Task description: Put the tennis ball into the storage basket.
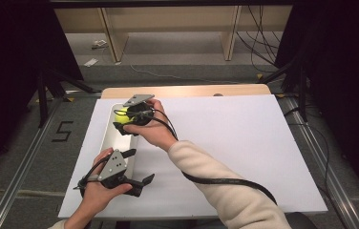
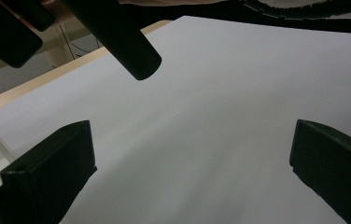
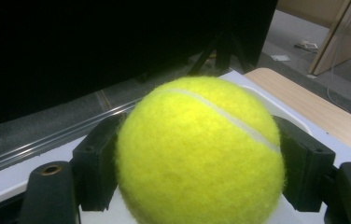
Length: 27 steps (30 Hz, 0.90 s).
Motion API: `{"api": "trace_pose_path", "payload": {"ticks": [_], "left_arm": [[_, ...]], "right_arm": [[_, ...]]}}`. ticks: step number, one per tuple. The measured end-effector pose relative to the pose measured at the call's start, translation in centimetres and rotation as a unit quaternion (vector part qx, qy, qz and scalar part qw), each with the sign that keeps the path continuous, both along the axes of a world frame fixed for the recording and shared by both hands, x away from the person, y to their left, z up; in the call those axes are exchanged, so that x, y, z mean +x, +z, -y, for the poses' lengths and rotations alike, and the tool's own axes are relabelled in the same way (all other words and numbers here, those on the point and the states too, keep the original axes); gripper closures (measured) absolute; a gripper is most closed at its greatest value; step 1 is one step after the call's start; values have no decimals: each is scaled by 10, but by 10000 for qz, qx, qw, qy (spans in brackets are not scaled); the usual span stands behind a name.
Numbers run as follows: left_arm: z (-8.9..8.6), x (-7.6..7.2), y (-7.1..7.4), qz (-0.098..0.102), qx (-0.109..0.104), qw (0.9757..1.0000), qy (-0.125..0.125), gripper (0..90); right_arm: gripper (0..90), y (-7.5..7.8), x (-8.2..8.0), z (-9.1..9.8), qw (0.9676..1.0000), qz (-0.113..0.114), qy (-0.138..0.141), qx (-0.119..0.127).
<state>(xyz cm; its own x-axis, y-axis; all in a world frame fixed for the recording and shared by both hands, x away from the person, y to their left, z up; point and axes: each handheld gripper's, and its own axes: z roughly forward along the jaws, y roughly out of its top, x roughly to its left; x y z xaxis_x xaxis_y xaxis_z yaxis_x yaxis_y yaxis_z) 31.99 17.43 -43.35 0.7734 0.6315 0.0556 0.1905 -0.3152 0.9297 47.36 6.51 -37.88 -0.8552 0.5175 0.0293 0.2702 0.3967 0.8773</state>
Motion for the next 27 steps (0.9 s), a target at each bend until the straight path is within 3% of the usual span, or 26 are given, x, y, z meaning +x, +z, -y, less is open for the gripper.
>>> {"api": "trace_pose_path", "payload": {"ticks": [27], "left_arm": [[0,-1,0,4,-13,10000,-32,0]], "right_arm": [[268,-4,6,-27,9993,-183,281,-158]]}}
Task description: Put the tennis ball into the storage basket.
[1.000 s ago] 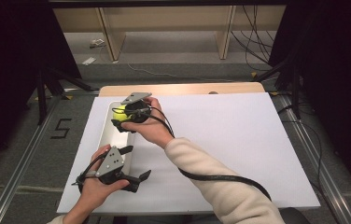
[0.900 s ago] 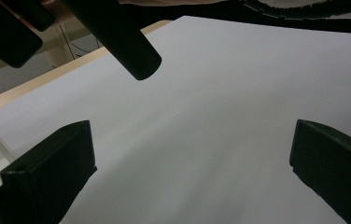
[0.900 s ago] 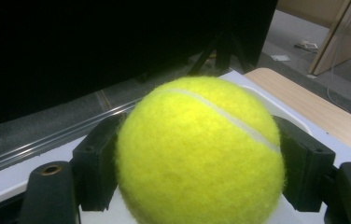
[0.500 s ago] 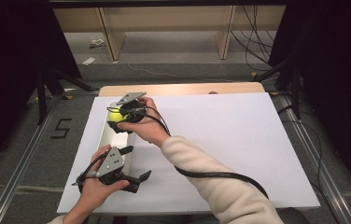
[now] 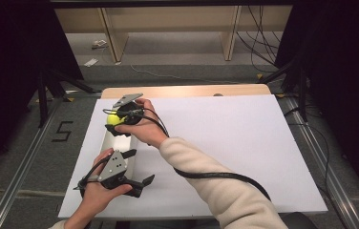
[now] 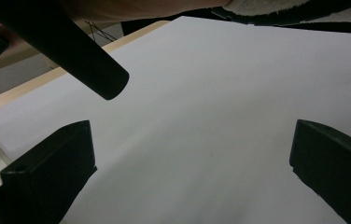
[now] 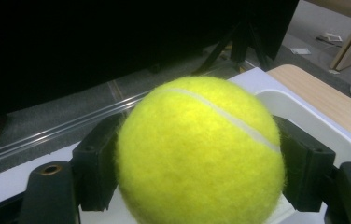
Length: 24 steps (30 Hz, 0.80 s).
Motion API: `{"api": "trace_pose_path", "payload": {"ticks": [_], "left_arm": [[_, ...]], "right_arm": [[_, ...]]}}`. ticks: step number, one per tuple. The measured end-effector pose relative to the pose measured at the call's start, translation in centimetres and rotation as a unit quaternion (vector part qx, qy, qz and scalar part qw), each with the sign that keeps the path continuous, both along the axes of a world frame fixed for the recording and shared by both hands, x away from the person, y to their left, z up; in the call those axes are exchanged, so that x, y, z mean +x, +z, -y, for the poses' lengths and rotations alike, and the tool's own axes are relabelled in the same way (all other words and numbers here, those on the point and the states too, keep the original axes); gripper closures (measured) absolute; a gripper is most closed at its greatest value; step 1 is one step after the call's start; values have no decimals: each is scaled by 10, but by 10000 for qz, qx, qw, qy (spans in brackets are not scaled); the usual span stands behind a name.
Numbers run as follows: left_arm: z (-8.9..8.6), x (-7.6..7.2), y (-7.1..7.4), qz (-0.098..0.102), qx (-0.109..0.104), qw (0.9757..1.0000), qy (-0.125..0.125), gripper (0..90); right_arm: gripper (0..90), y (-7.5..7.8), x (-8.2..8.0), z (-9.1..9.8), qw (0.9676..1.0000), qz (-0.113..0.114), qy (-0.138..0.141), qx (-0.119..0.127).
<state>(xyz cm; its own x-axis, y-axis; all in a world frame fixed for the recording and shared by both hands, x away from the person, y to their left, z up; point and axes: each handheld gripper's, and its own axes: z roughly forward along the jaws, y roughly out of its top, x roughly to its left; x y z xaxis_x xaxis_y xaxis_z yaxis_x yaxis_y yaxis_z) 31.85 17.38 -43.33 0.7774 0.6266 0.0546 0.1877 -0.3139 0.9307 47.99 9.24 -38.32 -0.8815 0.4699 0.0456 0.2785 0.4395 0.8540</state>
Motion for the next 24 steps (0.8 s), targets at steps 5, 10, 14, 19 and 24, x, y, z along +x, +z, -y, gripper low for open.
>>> {"api": "trace_pose_path", "payload": {"ticks": [5,10,14,19,24], "left_arm": [[0,0,0,1,3,10000,-16,0],[1,0,0,-10,5,10000,-32,0],[0,0,0,-9,3,10000,-37,0],[0,-1,-1,-32,1,10000,-40,0],[0,0,-1,-33,17,10000,-57,0]], "right_arm": [[267,-2,1,-3,10000,-40,45,-31],[267,-6,4,-7,9999,-81,118,-71],[266,-14,5,-9,9996,-122,165,-177],[263,-22,3,-11,9992,-79,264,-297],[250,-28,1,-14,9985,-20,289,-474]]}}
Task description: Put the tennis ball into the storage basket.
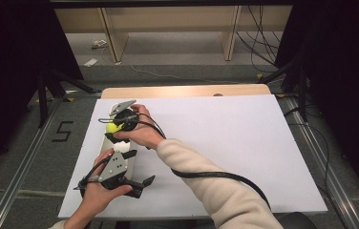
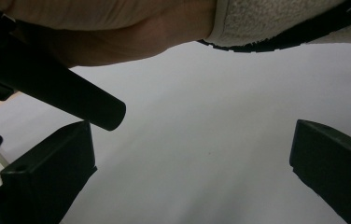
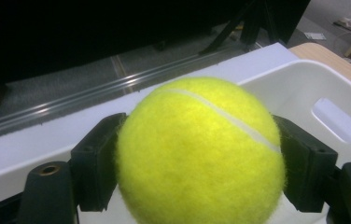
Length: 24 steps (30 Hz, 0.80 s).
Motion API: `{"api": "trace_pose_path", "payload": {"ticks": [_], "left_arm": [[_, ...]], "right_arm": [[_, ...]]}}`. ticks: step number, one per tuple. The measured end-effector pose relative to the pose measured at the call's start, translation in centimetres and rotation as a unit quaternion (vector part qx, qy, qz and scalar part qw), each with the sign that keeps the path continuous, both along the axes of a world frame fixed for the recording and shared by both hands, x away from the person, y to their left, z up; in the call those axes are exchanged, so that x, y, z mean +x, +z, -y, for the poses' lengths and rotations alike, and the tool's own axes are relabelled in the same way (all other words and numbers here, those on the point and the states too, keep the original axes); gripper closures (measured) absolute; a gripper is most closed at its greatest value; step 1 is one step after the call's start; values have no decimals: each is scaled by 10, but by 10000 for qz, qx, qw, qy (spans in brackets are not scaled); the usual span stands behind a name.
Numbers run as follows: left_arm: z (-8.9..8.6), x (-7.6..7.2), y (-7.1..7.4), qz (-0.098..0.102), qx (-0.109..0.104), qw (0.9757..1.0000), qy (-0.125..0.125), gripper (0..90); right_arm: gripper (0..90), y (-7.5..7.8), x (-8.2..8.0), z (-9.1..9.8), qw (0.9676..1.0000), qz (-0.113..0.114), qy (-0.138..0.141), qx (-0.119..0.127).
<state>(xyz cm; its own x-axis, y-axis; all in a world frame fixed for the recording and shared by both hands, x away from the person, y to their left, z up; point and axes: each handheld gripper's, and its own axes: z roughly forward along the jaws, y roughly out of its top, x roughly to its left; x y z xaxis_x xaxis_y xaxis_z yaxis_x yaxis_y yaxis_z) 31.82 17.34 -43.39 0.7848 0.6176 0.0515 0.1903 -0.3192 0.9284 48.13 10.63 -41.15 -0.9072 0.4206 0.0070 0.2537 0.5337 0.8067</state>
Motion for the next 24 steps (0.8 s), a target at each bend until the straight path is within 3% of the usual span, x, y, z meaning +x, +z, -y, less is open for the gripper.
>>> {"api": "trace_pose_path", "payload": {"ticks": [4,8,11,14,20,21,22,24], "left_arm": [[0,0,0,5,-4,10000,6,0],[-1,0,0,1,-12,10000,13,0],[-1,0,0,5,-16,10000,19,0],[-1,0,0,28,-20,10000,43,0],[-1,0,1,47,-38,10000,79,0],[-2,2,2,159,-4,9998,93,0],[-1,1,1,41,-67,9999,79,0],[-1,1,1,20,-73,9999,120,0]], "right_arm": [[124,0,0,0,10000,-3,-20,52],[106,5,1,5,9998,57,-59,168],[106,15,2,21,9994,130,-118,305],[104,24,1,51,9986,244,-236,413],[122,22,-6,142,9967,324,-644,373],[124,21,-9,157,9961,330,-717,403],[130,20,-12,171,9952,339,-803,435],[135,17,-18,198,9933,405,-975,462]]}}
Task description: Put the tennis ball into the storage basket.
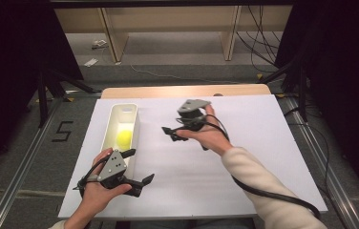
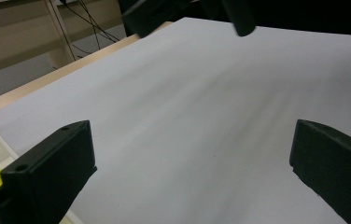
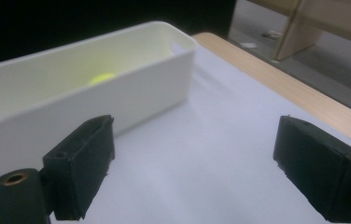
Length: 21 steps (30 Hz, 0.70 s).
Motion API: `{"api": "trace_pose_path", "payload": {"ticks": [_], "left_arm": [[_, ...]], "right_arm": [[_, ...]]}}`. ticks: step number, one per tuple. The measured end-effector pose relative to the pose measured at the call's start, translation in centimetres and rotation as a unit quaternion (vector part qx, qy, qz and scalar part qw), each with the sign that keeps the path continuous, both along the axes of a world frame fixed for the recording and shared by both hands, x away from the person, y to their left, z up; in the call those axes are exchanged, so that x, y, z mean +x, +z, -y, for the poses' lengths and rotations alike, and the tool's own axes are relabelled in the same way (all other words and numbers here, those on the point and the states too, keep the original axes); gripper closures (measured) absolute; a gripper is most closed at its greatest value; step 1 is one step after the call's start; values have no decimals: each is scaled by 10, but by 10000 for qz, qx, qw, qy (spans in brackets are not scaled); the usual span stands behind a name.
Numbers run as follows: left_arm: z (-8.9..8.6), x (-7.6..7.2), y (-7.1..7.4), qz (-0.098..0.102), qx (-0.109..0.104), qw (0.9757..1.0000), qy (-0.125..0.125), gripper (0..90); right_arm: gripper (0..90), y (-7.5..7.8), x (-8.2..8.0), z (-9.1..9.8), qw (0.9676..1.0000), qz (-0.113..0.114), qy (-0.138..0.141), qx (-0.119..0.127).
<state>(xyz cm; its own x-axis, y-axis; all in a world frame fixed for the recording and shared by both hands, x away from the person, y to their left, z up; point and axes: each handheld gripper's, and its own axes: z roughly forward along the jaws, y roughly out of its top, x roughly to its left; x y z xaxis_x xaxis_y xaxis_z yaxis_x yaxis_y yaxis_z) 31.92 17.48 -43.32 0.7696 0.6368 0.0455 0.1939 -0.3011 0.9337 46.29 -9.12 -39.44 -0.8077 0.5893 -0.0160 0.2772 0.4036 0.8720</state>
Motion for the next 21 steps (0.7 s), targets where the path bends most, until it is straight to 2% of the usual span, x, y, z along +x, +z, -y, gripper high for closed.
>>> {"api": "trace_pose_path", "payload": {"ticks": [5,10,15,21], "left_arm": [[0,0,0,-4,-5,10000,19,0],[0,1,0,-4,1,10000,43,0],[-1,2,0,-2,-6,10000,57,0],[-2,2,0,4,-45,9999,102,0]], "right_arm": [[137,-12,-18,59,9992,-33,-400,24],[140,-16,-36,106,9970,-8,-774,76],[140,-15,-54,137,9948,26,-1007,118],[141,-19,-75,163,9929,43,-1182,144]]}}
